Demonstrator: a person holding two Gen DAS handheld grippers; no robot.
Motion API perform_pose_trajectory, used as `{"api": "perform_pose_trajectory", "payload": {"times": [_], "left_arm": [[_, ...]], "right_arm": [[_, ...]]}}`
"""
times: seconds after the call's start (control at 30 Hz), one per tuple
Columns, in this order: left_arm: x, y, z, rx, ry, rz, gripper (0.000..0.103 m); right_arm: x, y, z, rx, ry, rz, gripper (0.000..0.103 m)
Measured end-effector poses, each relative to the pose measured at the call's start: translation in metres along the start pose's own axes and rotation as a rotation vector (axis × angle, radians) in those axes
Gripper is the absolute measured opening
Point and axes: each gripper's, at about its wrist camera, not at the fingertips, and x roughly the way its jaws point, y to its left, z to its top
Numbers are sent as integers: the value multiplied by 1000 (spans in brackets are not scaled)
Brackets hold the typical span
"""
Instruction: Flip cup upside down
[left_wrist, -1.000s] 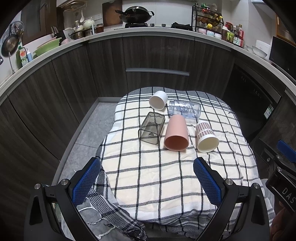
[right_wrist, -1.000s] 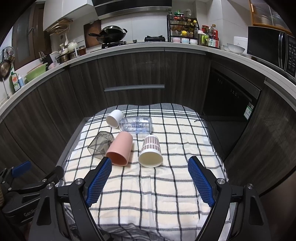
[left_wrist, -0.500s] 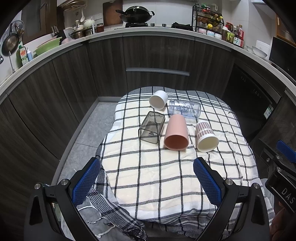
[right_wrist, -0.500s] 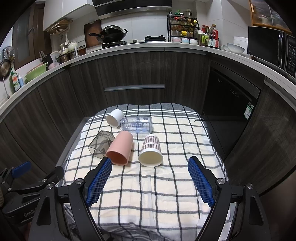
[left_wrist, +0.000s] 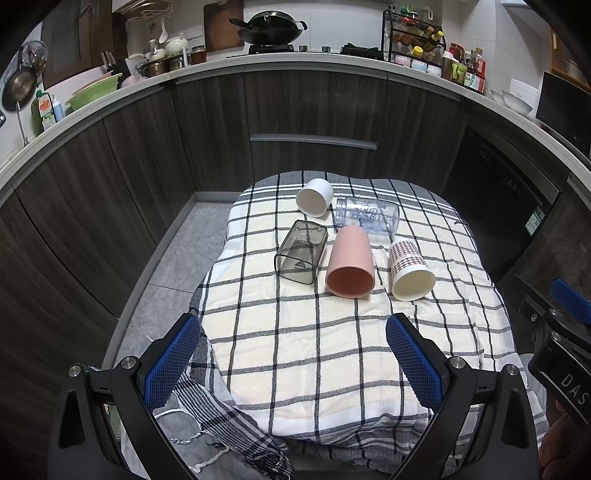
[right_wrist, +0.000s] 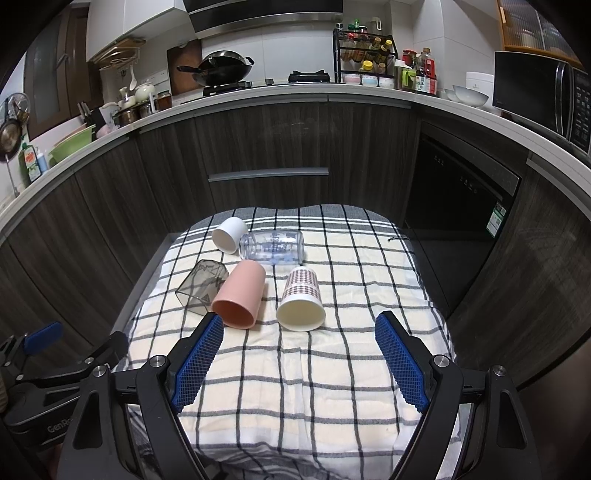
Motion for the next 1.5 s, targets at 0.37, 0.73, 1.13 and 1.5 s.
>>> {"api": "perform_pose_trajectory", "payload": {"times": [0.37,0.73,1.13,1.5], "left_arm": [[1,-3,-4,2,5,-2,103],[9,-7,2,16,12,-4,103],[37,-21,19,38,31,-36,102],[82,-37,40,61,61,-78,102]], "right_arm": [[1,-1,0,1,2,1,84],[12,-4,-7,12,13,-5,84],[38,-18,9,32,30,-28,84],[75,-28,21,48,50,-48,84]]}}
